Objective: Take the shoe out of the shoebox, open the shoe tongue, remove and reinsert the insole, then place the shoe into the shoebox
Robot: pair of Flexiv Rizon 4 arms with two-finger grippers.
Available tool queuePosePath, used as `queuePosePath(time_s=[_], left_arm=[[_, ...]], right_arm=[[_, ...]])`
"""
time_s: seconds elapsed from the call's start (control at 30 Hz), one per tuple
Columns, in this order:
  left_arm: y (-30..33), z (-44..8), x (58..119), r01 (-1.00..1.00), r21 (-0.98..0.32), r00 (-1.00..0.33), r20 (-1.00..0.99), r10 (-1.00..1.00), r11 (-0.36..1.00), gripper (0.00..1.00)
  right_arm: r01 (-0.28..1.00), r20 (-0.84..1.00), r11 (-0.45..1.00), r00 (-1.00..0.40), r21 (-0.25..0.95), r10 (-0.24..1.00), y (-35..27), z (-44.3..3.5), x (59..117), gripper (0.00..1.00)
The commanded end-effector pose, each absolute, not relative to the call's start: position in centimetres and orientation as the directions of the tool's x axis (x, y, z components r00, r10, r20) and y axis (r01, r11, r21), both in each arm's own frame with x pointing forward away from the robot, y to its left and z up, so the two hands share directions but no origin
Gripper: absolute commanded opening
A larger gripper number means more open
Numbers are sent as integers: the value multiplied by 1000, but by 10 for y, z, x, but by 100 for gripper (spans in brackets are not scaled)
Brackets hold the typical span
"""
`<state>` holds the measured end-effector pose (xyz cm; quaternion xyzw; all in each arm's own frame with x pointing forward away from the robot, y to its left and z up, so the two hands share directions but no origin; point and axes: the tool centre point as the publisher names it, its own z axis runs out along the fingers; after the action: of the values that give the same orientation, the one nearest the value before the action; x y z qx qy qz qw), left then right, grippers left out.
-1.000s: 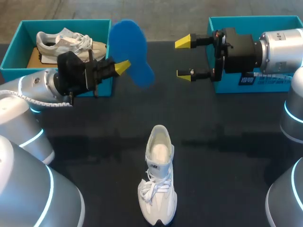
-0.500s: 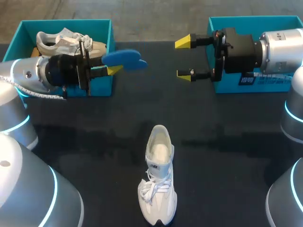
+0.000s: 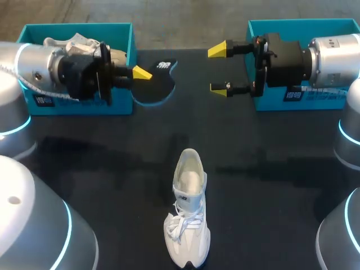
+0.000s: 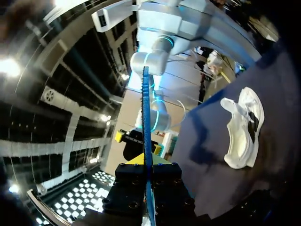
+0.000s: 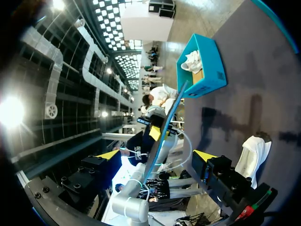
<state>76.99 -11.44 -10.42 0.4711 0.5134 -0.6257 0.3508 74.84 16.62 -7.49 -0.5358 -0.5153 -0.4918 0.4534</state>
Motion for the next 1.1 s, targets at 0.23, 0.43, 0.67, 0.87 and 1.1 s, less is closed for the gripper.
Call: queuePosePath(time_s=[0.23,0.43,0.67,0.87,1.1], left_arm=[[-116,-92,776,846,507,532,-790,305,-165,0],[-118,-97,777,846,505,533,-787,309,-171,0],[-127,-98,782,853,501,522,-805,281,-149,0],[-132,-97,784,874,467,486,-840,242,-135,0],[-135,-96,785,914,388,405,-895,189,-118,0]], right_arm=[[998,994,-60,-15,21,107,169,-76,749,100],[998,994,-60,-15,21,107,169,-76,749,100],[998,994,-60,-15,21,107,169,-76,749,100],[998,994,-60,-15,21,107,169,-76,749,100],[998,994,-60,-15,21,107,169,-76,749,100]])
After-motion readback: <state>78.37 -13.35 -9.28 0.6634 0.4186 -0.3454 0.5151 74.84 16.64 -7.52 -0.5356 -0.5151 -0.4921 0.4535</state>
